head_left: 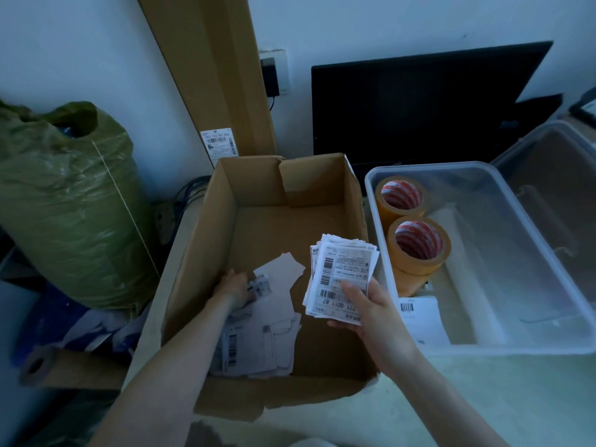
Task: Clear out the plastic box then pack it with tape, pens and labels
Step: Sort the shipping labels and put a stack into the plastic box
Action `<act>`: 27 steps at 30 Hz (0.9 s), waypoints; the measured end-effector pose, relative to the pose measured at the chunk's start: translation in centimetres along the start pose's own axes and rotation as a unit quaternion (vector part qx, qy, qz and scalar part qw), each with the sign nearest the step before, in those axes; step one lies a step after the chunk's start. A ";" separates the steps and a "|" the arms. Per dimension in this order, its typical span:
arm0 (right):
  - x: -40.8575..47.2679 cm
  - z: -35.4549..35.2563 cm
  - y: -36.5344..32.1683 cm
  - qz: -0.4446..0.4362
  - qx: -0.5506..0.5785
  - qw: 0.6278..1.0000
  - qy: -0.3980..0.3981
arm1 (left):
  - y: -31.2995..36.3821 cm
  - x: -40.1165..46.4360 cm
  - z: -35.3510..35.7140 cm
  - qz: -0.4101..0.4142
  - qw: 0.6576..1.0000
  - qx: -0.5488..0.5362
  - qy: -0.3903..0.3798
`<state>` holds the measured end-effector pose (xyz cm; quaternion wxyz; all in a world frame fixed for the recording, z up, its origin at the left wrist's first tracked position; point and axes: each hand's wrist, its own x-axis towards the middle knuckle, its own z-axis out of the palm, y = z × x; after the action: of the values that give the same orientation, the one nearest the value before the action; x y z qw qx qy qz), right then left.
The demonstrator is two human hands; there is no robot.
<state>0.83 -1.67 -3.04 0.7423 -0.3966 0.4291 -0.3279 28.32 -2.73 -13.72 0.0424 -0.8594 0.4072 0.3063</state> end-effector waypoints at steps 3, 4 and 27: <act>-0.1 -0.1 0.0 0.005 0.011 1.000 0.001 | 0.5 0.5 -1.2 0.014 0.995 -0.099 0.007; -0.1 -0.2 -0.1 0.004 0.014 1.000 0.004 | 0.9 0.5 -1.8 0.014 0.991 -0.136 0.002; -0.2 -0.1 -0.7 -0.001 0.013 1.000 0.015 | 7.1 -15.3 -4.7 0.206 0.907 -0.366 0.039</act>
<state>0.58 -1.82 -2.38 0.7404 -0.3831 0.4352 -0.3401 18.10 1.38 -0.10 -0.3552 -0.7226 0.4360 0.4020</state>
